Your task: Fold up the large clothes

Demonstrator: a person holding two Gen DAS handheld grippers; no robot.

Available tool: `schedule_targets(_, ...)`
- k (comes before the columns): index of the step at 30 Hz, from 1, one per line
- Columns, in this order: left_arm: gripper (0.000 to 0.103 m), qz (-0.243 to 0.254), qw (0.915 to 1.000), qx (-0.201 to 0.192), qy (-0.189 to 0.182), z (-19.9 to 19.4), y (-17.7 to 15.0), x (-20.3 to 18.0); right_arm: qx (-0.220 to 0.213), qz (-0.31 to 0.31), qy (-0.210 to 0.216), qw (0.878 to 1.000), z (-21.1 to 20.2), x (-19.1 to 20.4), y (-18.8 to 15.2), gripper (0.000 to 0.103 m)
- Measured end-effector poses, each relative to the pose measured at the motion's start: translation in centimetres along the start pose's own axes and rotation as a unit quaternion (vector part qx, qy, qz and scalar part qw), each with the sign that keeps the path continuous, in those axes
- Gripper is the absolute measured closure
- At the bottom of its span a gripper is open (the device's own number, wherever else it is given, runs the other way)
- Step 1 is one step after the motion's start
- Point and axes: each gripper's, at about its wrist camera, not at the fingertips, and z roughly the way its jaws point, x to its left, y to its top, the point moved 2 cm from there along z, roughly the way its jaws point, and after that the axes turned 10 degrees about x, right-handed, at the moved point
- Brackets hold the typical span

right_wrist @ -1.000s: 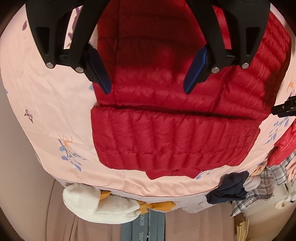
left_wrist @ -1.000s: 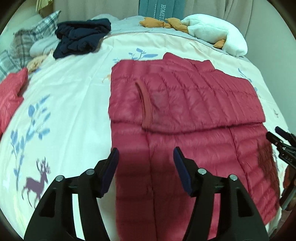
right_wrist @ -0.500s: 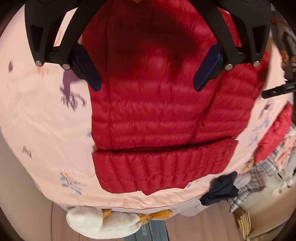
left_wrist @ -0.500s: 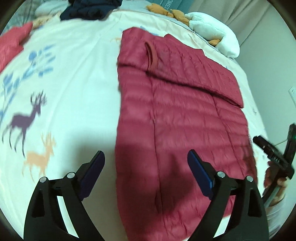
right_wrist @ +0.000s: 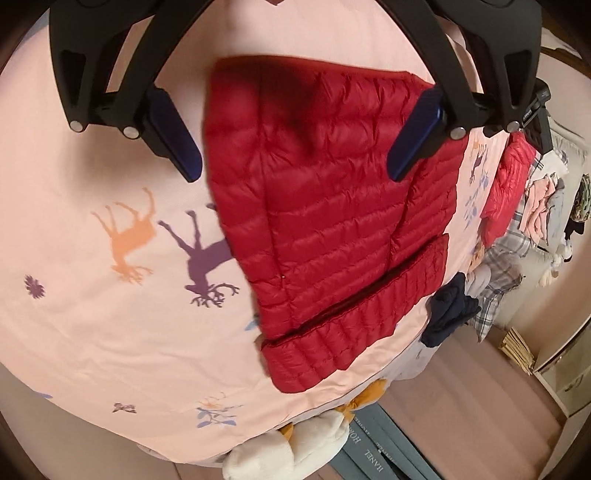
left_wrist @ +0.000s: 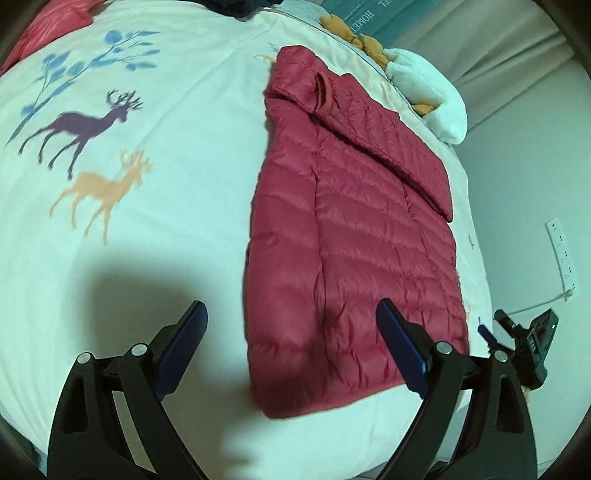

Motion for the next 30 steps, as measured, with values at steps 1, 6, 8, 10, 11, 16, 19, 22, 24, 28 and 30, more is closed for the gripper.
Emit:
schedule_targets(1,0.011,-0.001,1.0000,-0.001,-0.001,-0.1,-0.2,0.0,-0.001,0.002,0.001,1.000,-0.2,-0.2,-0.2,0.002)
schedule_targets(6,0.010,0.000,0.9999,-0.008,-0.010,-0.5,-1.3,-0.2,0.010,0.016,-0.010,1.000,-0.1,-1.3,-0.9,0.002)
schedule_targets(8,0.010,0.000,0.9999,-0.012,-0.013,-0.7,-1.7,0.0,0.015,0.018,-0.017,1.000,-0.2,-1.9,-1.2,0.002)
schedule_targets(10,0.011,-0.003,0.9998,-0.013,-0.017,-0.8,-1.8,0.3,0.016,0.023,-0.021,0.999,-0.4,-2.6,-1.5,0.002)
schedule_targets(11,0.011,-0.010,0.9996,-0.014,-0.022,-0.7,-1.9,0.6,0.017,0.028,-0.024,0.999,-0.4,-2.9,-1.6,0.002)
schedule_targets(16,0.011,-0.029,0.9987,-0.011,-0.039,-0.1,-2.0,1.7,0.031,0.051,-0.024,0.998,0.1,-4.4,-2.6,0.002)
schedule_targets(19,0.011,-0.031,0.9987,-0.007,-0.041,0.3,-2.0,1.8,0.044,0.050,-0.026,0.997,1.1,-4.3,-3.0,0.002)
schedule_targets(22,0.011,-0.026,0.9988,-0.007,-0.041,0.6,-1.8,1.7,0.051,0.045,-0.024,0.997,1.9,-3.7,-3.0,0.002)
schedule_targets(24,0.011,-0.024,0.9988,-0.007,-0.043,0.7,-1.7,1.7,0.056,0.043,-0.023,0.997,2.4,-3.3,-2.9,0.002)
schedule_targets(28,0.010,-0.021,0.9986,-0.006,-0.049,1.1,-1.5,1.6,0.062,0.038,-0.024,0.997,3.2,-2.5,-2.6,0.002)
schedule_targets(30,0.010,-0.020,0.9985,-0.006,-0.051,1.3,-1.4,1.6,0.064,0.034,-0.027,0.997,3.7,-2.0,-2.5,0.002)
